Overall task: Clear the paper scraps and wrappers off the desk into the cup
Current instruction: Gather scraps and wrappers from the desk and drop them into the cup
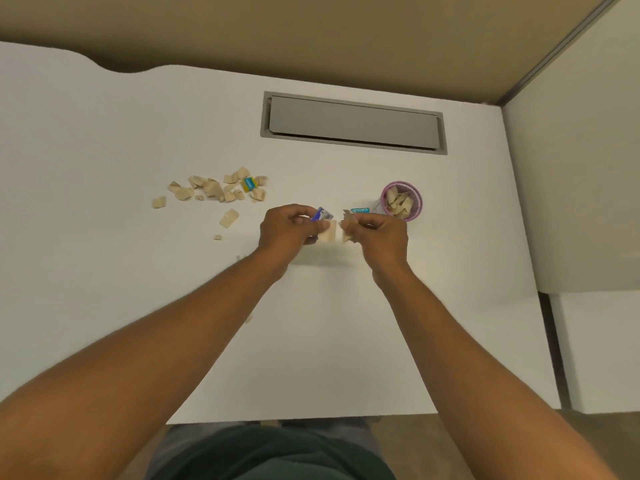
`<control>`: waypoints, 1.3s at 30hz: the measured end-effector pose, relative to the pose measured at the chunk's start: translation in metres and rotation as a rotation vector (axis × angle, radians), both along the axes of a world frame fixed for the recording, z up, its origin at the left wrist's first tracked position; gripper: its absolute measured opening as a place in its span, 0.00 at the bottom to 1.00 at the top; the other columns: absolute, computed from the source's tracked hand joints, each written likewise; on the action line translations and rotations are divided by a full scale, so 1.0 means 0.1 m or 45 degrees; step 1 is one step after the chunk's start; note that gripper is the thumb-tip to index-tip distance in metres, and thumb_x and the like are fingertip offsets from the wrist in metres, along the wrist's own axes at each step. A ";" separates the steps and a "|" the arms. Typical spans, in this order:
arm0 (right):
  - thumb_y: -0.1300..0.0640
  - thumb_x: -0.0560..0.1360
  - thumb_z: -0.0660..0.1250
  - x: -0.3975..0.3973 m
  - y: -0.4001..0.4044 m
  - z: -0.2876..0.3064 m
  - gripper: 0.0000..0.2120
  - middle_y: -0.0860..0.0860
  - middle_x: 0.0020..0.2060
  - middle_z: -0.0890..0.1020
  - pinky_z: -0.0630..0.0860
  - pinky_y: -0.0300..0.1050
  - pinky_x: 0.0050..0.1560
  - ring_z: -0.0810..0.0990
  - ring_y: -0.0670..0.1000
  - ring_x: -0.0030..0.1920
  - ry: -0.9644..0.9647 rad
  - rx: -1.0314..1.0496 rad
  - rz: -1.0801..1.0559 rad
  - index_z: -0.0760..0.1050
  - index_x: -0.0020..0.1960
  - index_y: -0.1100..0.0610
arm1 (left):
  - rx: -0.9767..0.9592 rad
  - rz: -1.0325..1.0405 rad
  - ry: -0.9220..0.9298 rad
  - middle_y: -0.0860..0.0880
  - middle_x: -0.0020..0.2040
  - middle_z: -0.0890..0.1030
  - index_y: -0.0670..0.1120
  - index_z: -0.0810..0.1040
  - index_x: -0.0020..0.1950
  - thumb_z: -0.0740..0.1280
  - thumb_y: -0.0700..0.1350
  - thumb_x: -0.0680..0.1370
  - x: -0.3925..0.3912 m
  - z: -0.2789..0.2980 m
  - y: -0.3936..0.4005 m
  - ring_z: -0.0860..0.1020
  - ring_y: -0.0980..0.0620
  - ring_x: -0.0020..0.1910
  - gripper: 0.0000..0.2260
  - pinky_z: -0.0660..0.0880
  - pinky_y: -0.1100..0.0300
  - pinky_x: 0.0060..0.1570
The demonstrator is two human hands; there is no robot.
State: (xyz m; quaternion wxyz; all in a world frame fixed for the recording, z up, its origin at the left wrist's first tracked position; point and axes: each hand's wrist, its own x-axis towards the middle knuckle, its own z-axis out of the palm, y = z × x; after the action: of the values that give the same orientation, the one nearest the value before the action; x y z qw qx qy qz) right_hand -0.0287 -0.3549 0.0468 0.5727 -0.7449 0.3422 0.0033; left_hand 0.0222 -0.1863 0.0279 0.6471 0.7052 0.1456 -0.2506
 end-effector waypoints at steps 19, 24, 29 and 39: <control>0.60 0.74 0.76 0.48 -1.30 0.00 0.08 0.57 0.46 0.87 0.82 0.49 0.52 0.84 0.58 0.45 0.262 -0.663 0.466 0.87 0.52 0.61 | 0.582 -0.128 -0.381 0.51 0.48 0.82 0.49 0.82 0.50 0.80 0.46 0.73 0.40 -0.06 -1.79 0.81 0.50 0.44 0.11 0.72 0.66 0.37; 0.61 0.70 0.80 0.51 -1.47 0.15 0.16 0.55 0.56 0.86 0.73 0.41 0.47 0.81 0.55 0.49 0.326 -0.659 0.569 0.86 0.57 0.58 | 0.608 -0.282 -0.559 0.52 0.45 0.82 0.48 0.82 0.52 0.78 0.43 0.74 0.43 -0.12 -1.80 0.81 0.51 0.43 0.09 0.79 0.61 0.43; 0.60 0.71 0.80 0.59 -1.60 0.15 0.15 0.56 0.53 0.86 0.75 0.41 0.47 0.80 0.52 0.44 0.380 -0.714 0.525 0.86 0.57 0.59 | 0.753 -0.516 -0.837 0.50 0.49 0.85 0.49 0.81 0.55 0.78 0.48 0.75 0.42 -0.19 -1.90 0.80 0.50 0.47 0.11 0.78 0.57 0.52; 0.64 0.74 0.72 0.29 -1.66 0.00 0.05 0.53 0.44 0.87 0.73 0.37 0.40 0.83 0.52 0.43 0.195 -0.671 0.263 0.86 0.48 0.58 | 1.257 -0.840 -1.049 0.48 0.44 0.85 0.49 0.87 0.51 0.74 0.50 0.78 0.44 -0.39 -1.98 0.73 0.47 0.53 0.06 0.67 0.51 0.49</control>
State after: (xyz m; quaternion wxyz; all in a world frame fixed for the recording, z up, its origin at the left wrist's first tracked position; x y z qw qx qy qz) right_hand 0.0001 -0.5212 0.0464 0.3288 -0.8965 0.2956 0.0289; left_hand 0.0665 -0.3844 -0.0113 0.1461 0.9597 -0.2344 -0.0515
